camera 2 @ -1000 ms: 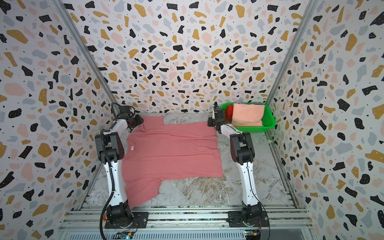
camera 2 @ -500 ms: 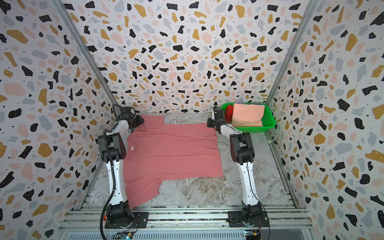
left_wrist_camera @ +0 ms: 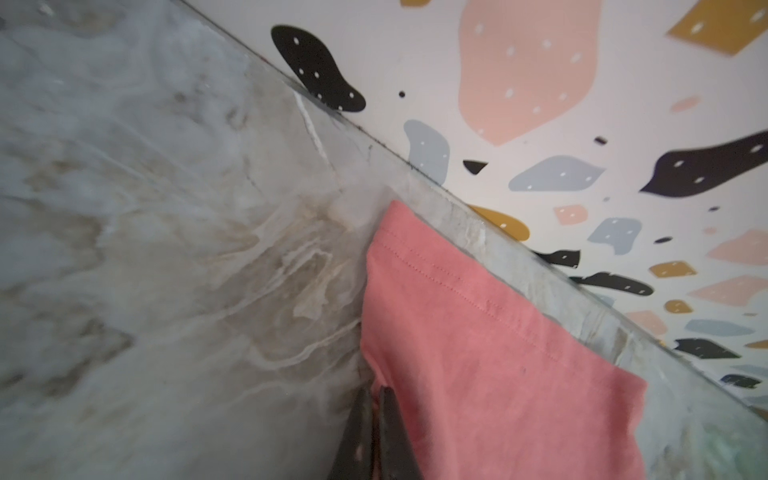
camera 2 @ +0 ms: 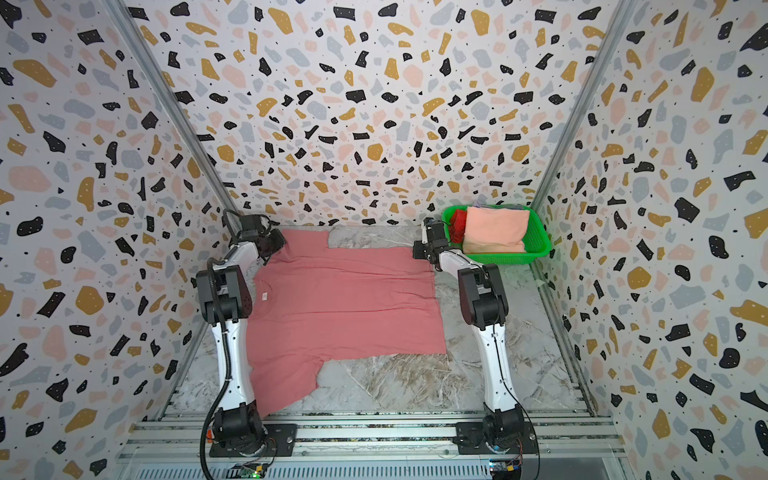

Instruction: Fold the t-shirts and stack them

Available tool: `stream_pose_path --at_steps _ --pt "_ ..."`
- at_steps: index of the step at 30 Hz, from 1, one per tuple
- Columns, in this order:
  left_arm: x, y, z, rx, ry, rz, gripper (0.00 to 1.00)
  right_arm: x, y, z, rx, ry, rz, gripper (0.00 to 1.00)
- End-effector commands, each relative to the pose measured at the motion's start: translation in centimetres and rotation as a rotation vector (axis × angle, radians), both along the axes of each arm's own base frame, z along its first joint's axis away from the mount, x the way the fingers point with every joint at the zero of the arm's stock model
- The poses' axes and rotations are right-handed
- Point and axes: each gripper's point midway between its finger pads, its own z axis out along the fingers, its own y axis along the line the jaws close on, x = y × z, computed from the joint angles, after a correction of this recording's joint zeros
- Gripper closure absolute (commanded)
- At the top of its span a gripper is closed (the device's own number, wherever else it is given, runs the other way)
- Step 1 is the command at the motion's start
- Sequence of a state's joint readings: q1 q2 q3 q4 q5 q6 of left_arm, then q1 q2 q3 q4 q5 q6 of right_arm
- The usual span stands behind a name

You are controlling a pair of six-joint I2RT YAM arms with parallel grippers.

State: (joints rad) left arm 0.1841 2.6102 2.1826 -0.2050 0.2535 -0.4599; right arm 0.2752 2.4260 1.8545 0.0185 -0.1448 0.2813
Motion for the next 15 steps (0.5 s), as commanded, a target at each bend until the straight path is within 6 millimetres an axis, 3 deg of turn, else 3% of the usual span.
stream_pose_path --at_steps 1,8,15 --pt "0.9 0.4 5.1 0.037 -0.112 -0.011 1.0 0.8 -0.3 7.1 0.021 -0.136 -0.01 1.0" --pt "-0.3 -0.2 11.7 0.127 -0.204 -0.088 1.0 1.1 -1.8 10.7 0.035 -0.228 -0.044 1.0" --pt "-3.2 -1.2 13.2 0.17 -0.179 -0.16 1.0 0.0 -2.8 11.4 0.049 -0.226 -0.028 1.0"
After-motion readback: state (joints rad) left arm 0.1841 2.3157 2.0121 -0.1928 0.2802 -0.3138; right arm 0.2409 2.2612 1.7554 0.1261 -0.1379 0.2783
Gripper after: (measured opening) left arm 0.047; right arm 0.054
